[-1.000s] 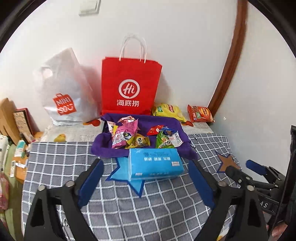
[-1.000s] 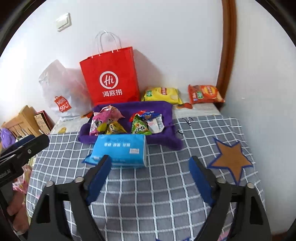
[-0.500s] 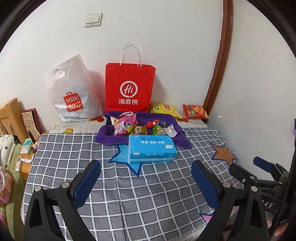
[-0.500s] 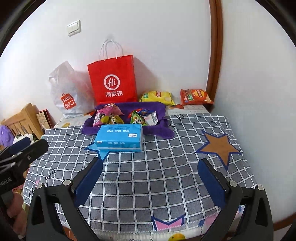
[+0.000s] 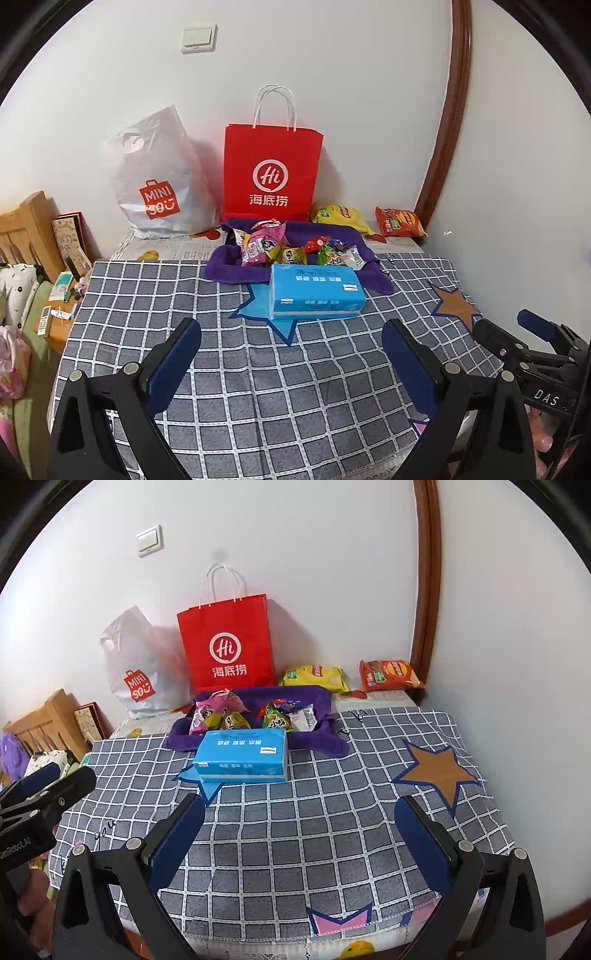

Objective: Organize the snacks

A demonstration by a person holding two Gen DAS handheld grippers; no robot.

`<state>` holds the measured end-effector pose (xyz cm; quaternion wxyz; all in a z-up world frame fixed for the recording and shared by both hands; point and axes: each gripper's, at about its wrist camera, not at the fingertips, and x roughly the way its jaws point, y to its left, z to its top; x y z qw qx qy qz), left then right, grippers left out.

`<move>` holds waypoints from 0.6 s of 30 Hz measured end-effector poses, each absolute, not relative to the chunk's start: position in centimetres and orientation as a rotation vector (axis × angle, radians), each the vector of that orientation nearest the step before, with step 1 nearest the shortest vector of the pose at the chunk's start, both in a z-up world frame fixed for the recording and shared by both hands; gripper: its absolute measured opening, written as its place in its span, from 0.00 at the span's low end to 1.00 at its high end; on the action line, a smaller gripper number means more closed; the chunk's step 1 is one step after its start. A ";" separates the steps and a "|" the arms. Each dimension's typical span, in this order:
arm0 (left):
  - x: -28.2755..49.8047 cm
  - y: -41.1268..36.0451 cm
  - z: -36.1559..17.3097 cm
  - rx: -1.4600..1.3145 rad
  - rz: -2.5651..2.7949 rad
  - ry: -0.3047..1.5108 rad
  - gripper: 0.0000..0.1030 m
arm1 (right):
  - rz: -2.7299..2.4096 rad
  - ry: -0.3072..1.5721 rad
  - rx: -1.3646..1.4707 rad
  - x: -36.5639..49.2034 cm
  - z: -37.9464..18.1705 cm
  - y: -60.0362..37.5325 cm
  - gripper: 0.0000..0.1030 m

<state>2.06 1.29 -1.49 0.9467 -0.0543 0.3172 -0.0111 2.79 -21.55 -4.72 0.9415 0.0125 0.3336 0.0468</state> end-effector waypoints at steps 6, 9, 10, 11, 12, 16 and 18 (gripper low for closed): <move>2.2 1.6 -1.6 -0.115 -0.023 0.650 0.96 | 0.102 0.675 0.024 2.7 -4.6 -21.3 0.98; 2.2 1.7 -1.7 -0.119 -0.023 0.653 0.96 | 0.106 0.675 0.022 2.6 -4.7 -21.2 0.98; 2.1 1.7 -1.7 -0.120 -0.023 0.653 0.96 | 0.107 0.675 0.019 2.6 -4.7 -21.1 0.98; 2.1 1.7 -1.7 -0.121 -0.023 0.652 0.96 | 0.107 0.675 0.018 2.5 -4.7 -21.1 0.98; 2.1 1.7 -1.7 -0.120 -0.023 0.653 0.96 | 0.107 0.674 0.019 2.5 -4.7 -21.1 0.98; 2.1 1.8 -1.7 -0.117 -0.025 0.653 0.96 | 0.110 0.674 0.020 2.5 -4.7 -21.0 0.98; 2.0 1.8 -1.7 -0.116 -0.025 0.652 0.96 | 0.113 0.675 0.022 2.5 -4.7 -21.0 0.98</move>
